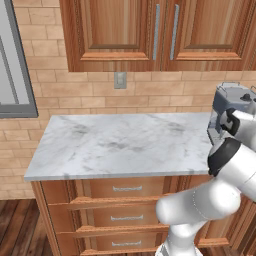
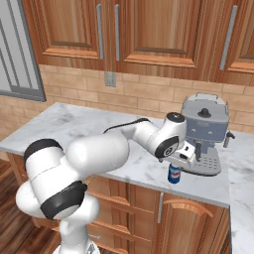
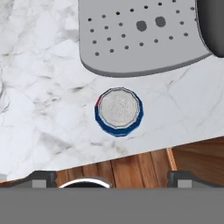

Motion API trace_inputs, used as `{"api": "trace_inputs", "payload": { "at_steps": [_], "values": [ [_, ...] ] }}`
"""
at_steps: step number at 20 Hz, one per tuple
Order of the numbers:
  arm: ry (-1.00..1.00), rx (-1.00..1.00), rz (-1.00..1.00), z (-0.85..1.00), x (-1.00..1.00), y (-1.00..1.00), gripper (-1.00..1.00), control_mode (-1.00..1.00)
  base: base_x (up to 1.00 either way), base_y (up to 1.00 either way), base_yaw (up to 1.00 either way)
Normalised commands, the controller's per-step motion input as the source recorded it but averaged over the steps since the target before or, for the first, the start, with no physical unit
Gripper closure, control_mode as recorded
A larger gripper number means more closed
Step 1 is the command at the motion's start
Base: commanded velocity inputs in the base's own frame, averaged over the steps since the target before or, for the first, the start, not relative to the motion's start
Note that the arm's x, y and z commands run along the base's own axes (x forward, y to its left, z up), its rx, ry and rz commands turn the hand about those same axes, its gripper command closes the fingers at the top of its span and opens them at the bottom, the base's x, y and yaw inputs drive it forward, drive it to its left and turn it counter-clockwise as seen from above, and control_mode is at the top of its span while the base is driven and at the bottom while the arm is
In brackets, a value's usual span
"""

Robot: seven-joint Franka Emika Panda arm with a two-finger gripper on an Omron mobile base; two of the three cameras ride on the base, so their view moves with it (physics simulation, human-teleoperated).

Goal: Four empty soda cans are scattered around the kitchen. Gather all the cans and cluster them next to the stove for recycling.

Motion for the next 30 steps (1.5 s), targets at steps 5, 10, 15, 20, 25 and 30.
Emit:
{"api": "trace_inputs", "payload": {
  "at_steps": [5, 10, 15, 20, 25, 30],
  "values": [
    [0.03, 0.02, 0.0, -0.16, 0.13, -0.04, -1.0, -1.0, 0.0, 0.0, 0.0],
    [0.03, 0.02, 0.0, -0.15, 0.1, -0.07, -1.0, -1.0, 0.0, 0.0, 0.0],
    [0.03, 0.02, 0.0, -0.14, 0.13, -0.1, -1.0, -1.0, 0.0, 0.0, 0.0],
    [0.02, 0.02, 0.0, -0.12, 0.17, -0.08, -1.0, -1.0, 0.0, 0.0, 0.0],
    [0.0, 0.01, 0.0, -0.09, 0.17, -0.08, -1.0, -1.0, 0.0, 0.0, 0.0],
    [0.01, 0.01, 0.0, -0.11, 0.17, -0.09, -1.0, -1.0, 0.0, 0.0, 0.0]
  ]
}}
